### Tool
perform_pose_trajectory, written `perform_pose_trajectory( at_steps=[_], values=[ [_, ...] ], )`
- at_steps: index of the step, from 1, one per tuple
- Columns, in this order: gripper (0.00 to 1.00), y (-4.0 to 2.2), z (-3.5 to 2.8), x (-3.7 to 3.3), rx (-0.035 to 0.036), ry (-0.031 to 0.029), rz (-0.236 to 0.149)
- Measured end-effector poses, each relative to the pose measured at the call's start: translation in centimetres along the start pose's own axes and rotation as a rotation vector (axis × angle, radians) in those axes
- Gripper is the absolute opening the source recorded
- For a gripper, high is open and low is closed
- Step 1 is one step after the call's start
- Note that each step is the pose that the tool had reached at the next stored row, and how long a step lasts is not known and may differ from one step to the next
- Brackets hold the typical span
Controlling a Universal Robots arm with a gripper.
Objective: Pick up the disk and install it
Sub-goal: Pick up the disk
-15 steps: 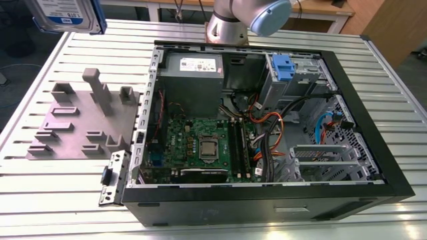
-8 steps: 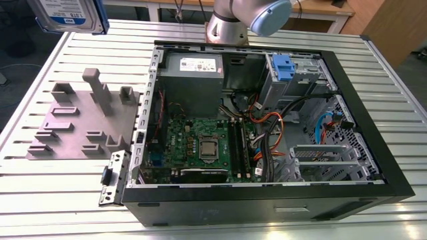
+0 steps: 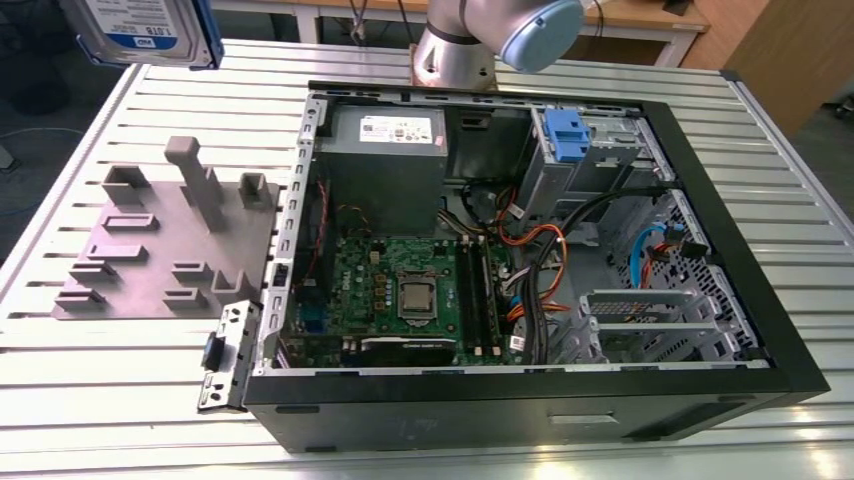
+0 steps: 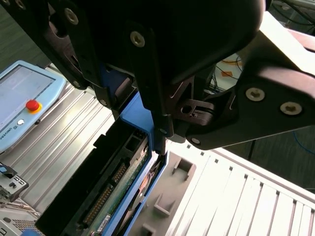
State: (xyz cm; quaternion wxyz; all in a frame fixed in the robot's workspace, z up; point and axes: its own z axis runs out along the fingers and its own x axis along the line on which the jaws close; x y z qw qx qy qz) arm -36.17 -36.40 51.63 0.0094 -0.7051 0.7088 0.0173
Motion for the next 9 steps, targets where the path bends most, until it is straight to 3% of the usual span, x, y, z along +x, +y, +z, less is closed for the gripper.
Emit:
perform_pose_trajectory(
  at_steps=[9],
  values=[
    [0.36,-0.51,0.00,0.00,0.0001,0.0000,0.000]
  ],
)
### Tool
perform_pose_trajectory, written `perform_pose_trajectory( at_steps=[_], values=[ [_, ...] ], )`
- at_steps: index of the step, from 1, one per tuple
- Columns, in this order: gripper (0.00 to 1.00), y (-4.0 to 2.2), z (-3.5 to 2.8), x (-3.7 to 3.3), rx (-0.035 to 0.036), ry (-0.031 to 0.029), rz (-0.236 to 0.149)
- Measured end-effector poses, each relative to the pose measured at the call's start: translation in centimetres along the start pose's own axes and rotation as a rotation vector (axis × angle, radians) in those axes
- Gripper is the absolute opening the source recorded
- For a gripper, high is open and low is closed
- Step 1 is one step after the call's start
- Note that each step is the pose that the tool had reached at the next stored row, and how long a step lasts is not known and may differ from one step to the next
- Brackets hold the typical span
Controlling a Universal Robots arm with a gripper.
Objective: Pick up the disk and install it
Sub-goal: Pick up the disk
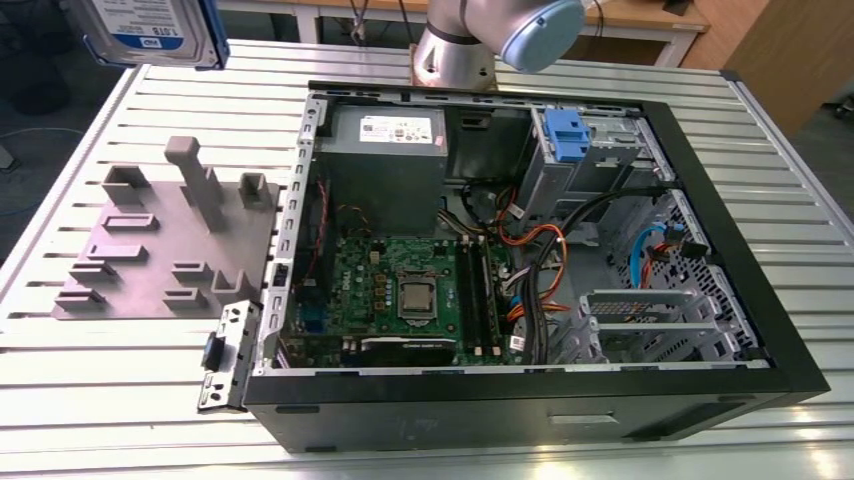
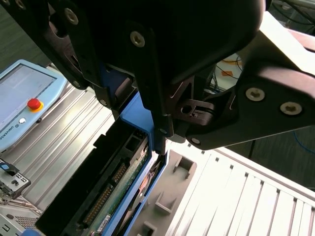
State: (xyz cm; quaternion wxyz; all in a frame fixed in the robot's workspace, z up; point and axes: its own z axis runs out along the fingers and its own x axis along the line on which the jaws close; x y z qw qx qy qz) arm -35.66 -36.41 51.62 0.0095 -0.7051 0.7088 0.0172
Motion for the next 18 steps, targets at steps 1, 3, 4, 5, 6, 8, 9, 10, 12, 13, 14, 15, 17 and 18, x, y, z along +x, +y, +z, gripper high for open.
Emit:
perform_pose_trajectory(
  at_steps=[1,3,4,5,6,8,9,10,12,13,14,15,17,18],
  values=[
    [0.36,-0.05,0.00,0.00,0.0000,0.0000,0.000],
    [0.36,-0.15,0.00,0.00,0.0000,0.0000,0.000],
    [0.36,-0.20,0.00,0.00,0.0000,0.0000,0.000],
    [0.36,-0.24,0.00,0.00,0.0000,0.0000,0.000],
    [0.36,-0.29,0.00,0.00,0.0000,0.0000,0.000],
    [0.36,-0.36,0.00,0.00,0.0000,0.0000,0.000],
    [0.36,-0.40,-0.01,0.00,0.0000,0.0000,0.000],
    [0.36,-0.44,-0.01,0.00,-0.0001,0.0000,0.000],
    [0.36,-0.51,-0.01,0.00,0.0000,0.0000,0.000],
    [0.36,-0.55,-0.01,0.00,-0.0001,0.0000,0.000],
    [0.36,-0.58,-0.01,0.00,-0.0001,0.0000,0.000],
    [0.36,-0.61,-0.01,0.00,0.0000,0.0000,0.000],
    [0.36,-0.68,-0.01,-0.01,-0.0001,0.0000,0.000],
    [0.36,-0.72,-0.01,-0.01,-0.0001,0.0000,0.000]
  ],
)
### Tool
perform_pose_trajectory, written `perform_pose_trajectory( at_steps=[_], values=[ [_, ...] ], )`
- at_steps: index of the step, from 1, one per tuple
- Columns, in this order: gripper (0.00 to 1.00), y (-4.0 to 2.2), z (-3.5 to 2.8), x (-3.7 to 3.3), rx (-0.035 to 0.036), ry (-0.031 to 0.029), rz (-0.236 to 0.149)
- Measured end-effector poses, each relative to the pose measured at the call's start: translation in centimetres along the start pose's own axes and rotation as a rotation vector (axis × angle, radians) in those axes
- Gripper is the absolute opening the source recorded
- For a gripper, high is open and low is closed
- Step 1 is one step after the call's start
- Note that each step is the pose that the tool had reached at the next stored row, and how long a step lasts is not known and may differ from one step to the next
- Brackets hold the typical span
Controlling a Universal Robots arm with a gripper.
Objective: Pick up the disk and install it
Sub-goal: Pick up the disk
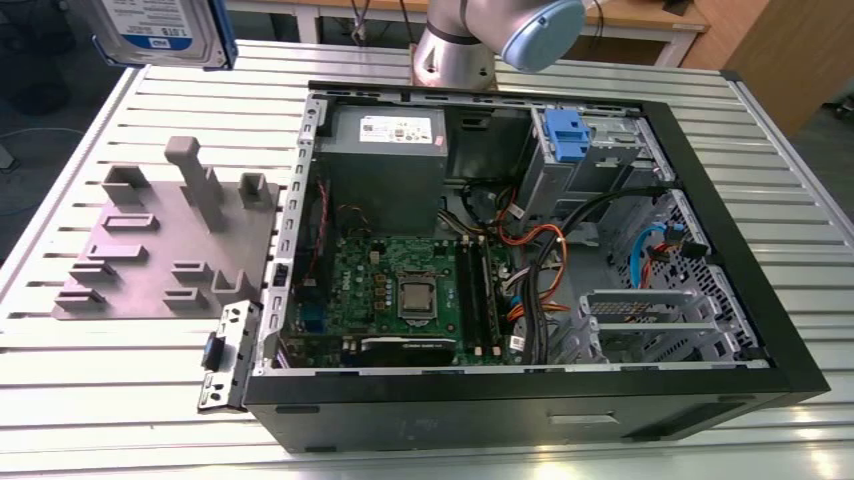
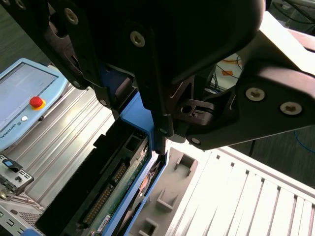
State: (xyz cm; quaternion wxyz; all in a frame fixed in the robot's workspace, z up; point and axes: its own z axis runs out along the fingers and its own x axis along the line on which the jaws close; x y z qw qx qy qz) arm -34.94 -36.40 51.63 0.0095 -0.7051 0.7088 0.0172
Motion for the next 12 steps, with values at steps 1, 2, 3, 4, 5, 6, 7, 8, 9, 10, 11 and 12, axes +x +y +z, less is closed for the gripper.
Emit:
perform_pose_trajectory(
  at_steps=[1,2,3,4,5,6,7,8,9,10,11,12],
  values=[
    [0.36,-0.04,0.00,0.00,0.0001,0.0000,0.000],
    [0.36,-0.08,0.00,0.00,0.0000,0.0000,0.000],
    [0.36,-0.13,0.00,0.00,0.0000,0.0000,0.000],
    [0.36,-0.18,0.00,0.00,0.0000,0.0000,0.000],
    [0.36,-0.23,0.00,0.00,0.0000,0.0000,0.000],
    [0.36,-0.29,0.00,0.00,0.0000,0.0000,0.000],
    [0.36,-0.33,0.00,0.00,0.0000,0.0000,0.000],
    [0.36,-0.38,0.00,0.00,0.0000,0.0000,0.000],
    [0.36,-0.43,0.00,0.00,0.0001,0.0000,0.000],
    [0.36,-0.48,-0.01,0.00,0.0000,0.0000,0.000],
    [0.36,-0.52,0.00,0.00,0.0001,0.0000,0.000],
    [0.36,-0.55,-0.01,0.00,0.0000,0.0000,0.000]
  ],
)
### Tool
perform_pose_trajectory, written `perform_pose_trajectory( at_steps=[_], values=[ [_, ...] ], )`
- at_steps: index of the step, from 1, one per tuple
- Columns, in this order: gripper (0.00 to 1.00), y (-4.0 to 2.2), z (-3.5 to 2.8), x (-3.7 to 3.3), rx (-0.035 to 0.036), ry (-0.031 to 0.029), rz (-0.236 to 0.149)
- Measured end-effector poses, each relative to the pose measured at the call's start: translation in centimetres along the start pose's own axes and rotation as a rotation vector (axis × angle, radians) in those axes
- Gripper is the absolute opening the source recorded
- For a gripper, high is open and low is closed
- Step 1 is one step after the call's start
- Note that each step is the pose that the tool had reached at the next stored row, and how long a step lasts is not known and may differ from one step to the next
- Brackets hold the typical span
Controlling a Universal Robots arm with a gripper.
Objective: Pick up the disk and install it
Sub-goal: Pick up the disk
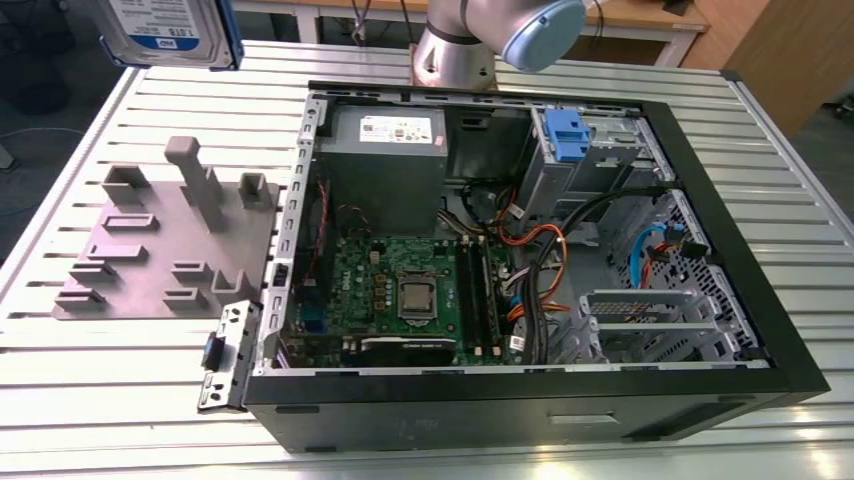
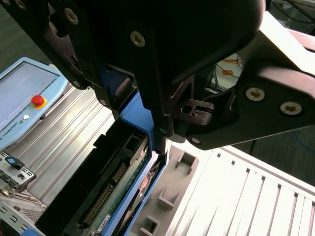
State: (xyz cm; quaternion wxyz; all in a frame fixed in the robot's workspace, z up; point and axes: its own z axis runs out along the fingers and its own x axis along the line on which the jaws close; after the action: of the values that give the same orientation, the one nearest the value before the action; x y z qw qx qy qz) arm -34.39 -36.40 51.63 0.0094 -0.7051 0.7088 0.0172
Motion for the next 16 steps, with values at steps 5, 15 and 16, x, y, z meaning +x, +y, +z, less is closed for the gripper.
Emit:
perform_pose_trajectory(
  at_steps=[5,15,16],
  values=[
    [0.36,-0.23,0.00,0.00,0.0000,0.0000,0.000],
    [0.36,-0.78,-0.03,0.41,-0.0001,0.0001,0.001],
    [0.36,-0.80,-0.03,0.60,0.0000,0.0000,0.001]
  ],
)
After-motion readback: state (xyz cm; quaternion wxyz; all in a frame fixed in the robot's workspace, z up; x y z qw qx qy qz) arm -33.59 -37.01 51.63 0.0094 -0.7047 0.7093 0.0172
